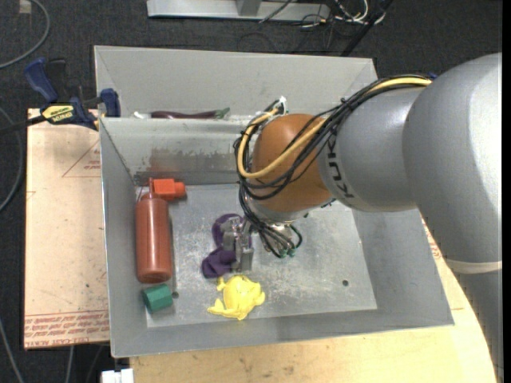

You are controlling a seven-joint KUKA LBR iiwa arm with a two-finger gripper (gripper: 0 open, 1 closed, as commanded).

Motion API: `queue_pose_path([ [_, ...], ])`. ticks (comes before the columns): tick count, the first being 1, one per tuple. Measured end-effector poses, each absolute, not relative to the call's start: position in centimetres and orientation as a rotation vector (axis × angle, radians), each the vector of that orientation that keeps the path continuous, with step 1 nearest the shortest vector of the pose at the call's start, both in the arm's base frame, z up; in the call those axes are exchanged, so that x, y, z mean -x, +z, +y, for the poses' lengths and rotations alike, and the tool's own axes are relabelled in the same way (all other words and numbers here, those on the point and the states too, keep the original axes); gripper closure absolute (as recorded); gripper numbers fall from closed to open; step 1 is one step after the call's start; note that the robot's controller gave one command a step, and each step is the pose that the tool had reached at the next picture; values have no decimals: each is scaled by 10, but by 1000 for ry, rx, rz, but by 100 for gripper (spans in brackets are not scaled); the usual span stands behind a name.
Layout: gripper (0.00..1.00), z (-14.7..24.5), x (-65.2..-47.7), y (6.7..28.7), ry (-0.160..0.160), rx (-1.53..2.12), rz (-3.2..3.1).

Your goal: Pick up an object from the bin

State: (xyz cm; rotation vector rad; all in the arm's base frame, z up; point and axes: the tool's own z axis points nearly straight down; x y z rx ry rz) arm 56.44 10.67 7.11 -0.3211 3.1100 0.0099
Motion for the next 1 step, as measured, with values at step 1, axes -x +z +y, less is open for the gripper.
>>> queue_pose_path([
  [1,100,112,-568,225,12,333,3101],
])
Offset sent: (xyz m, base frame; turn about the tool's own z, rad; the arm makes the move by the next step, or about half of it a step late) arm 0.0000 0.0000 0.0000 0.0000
